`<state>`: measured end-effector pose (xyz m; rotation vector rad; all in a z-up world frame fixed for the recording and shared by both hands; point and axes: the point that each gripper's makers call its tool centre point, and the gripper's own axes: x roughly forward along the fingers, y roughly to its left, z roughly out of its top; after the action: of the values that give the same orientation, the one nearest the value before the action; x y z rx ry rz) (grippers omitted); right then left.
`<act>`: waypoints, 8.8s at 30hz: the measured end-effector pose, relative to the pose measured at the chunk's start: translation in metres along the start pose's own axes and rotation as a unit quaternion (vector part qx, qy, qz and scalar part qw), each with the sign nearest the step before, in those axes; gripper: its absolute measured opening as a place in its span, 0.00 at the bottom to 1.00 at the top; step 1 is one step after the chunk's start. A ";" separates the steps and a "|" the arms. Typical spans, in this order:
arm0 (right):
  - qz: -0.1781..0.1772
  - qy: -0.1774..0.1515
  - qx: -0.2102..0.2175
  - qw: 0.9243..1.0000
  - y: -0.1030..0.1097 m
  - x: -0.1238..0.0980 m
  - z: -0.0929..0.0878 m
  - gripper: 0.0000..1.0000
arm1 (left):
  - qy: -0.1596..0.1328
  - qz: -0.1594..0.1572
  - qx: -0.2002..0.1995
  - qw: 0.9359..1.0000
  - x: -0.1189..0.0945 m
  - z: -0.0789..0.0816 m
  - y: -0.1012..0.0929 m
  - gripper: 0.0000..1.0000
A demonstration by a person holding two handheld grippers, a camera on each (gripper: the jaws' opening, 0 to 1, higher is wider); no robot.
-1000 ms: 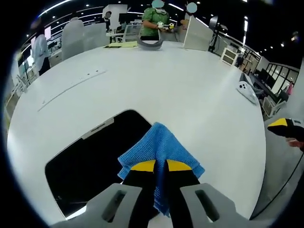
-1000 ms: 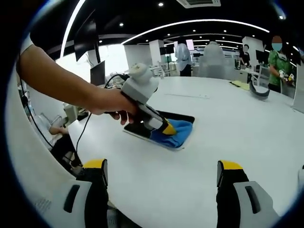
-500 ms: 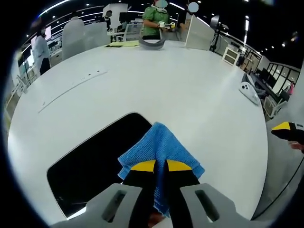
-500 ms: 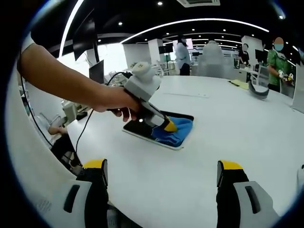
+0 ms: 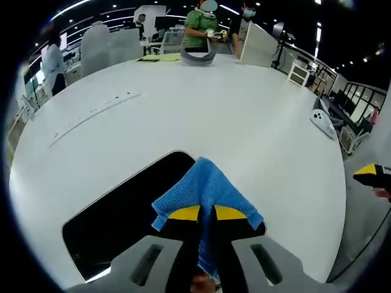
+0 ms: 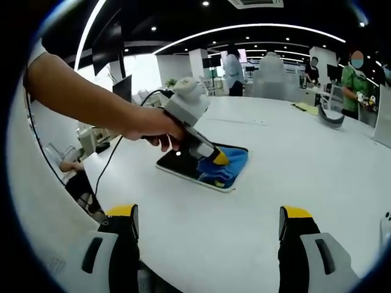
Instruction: Wipe the mirror surface with the cleaning cloth until all visible marks leave the cleaned area.
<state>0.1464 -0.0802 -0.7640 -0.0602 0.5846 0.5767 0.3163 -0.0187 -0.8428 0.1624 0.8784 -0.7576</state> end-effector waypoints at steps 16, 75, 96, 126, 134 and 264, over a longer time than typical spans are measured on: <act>-0.011 0.007 -0.002 1.000 0.003 0.001 -0.002 0.95 | -0.001 -0.003 0.007 1.000 0.005 0.008 0.007 0.05; -0.027 0.014 0.002 1.000 -0.004 0.004 -0.002 0.95 | -0.009 0.004 0.023 1.000 0.026 0.043 0.045 0.05; -0.030 0.022 -0.007 0.999 0.002 0.004 -0.002 0.95 | -0.016 0.002 0.033 0.999 0.026 0.045 0.048 0.05; 0.010 0.024 -0.023 0.999 0.000 0.017 -0.005 0.95 | -0.024 0.006 0.035 0.999 0.021 0.041 0.058 0.05; 0.024 0.015 -0.032 0.999 -0.002 0.019 0.001 0.95 | -0.026 0.009 0.025 0.999 0.017 0.038 0.062 0.05; 0.039 0.019 -0.028 0.999 0.009 0.026 -0.002 0.95 | -0.061 0.008 -0.009 0.998 -0.035 -0.026 0.047 0.05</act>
<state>0.1581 -0.0601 -0.7792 -0.1009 0.6095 0.6679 0.3169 0.0452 -0.8417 0.1068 0.7672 -0.7362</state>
